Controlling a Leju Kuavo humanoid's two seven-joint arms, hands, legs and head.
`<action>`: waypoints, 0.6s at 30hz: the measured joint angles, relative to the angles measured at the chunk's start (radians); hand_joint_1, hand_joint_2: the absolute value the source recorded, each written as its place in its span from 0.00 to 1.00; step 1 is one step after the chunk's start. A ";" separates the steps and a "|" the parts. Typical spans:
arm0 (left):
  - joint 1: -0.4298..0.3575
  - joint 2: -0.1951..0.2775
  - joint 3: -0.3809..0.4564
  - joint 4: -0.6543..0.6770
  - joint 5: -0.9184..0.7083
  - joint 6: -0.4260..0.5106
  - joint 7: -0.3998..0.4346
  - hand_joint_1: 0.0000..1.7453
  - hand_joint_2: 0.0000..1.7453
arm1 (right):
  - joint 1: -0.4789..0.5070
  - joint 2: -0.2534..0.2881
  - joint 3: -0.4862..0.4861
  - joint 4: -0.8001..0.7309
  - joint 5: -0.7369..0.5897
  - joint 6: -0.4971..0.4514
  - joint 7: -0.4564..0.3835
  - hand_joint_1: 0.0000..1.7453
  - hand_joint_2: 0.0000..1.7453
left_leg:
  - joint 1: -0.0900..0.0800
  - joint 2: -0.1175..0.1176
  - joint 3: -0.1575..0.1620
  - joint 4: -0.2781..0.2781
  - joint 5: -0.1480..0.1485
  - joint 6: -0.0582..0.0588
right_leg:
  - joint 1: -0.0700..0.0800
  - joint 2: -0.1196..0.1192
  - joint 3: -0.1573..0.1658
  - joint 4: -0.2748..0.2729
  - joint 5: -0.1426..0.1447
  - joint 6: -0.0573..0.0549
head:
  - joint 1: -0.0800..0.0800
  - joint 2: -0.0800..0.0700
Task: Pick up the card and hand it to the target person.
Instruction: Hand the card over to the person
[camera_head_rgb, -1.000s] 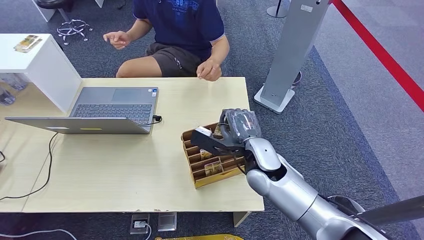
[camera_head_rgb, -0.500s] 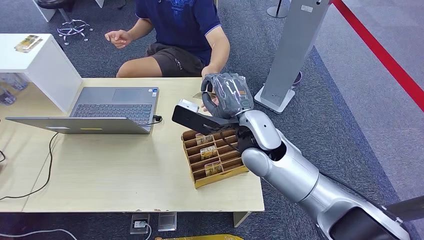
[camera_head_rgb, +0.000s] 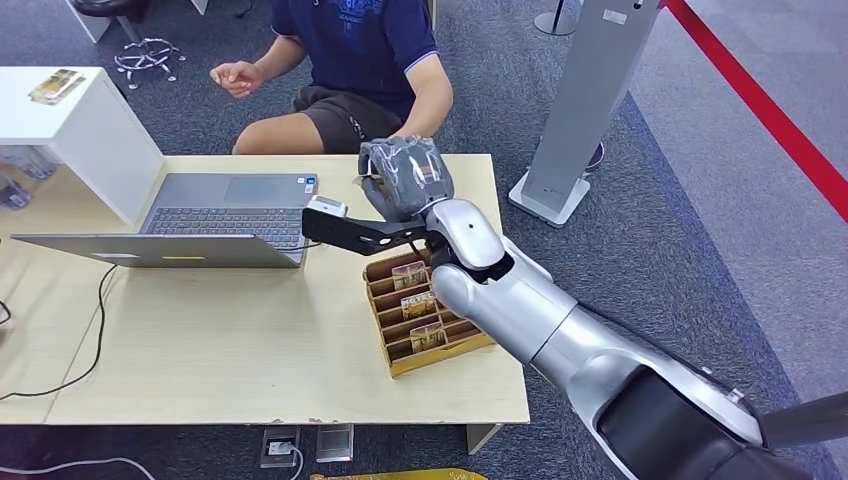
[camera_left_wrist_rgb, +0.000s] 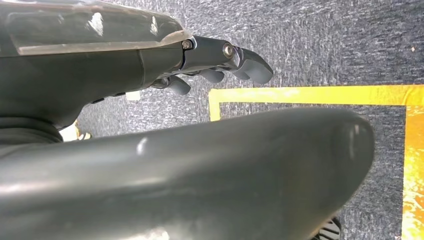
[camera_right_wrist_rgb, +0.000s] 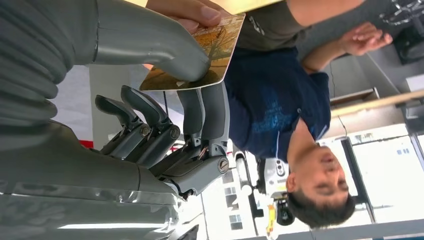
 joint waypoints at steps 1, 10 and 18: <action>0.000 0.000 0.000 0.000 0.002 0.001 0.001 0.00 0.00 | -0.002 0.011 0.005 0.022 0.001 -0.001 -0.002 1.00 1.00 | 0.000 0.000 0.000 0.000 0.000 0.000 | 0.000 0.000 0.000 0.000 0.000 0.000 | 0.000 0.000; 0.001 0.000 -0.002 0.000 0.002 0.005 0.013 0.00 0.00 | -0.009 0.053 0.037 0.136 0.015 -0.001 0.000 0.00 1.00 | 0.000 0.000 0.001 0.000 0.000 0.000 | 0.000 0.000 0.000 0.000 0.000 0.000 | 0.000 0.000; 0.002 0.000 -0.006 0.000 0.015 0.006 0.003 0.00 0.00 | -0.010 0.057 0.046 0.158 0.018 -0.013 0.014 0.00 1.00 | 0.000 0.000 0.001 0.000 0.000 0.000 | 0.000 0.000 0.000 0.000 0.000 0.000 | 0.000 0.000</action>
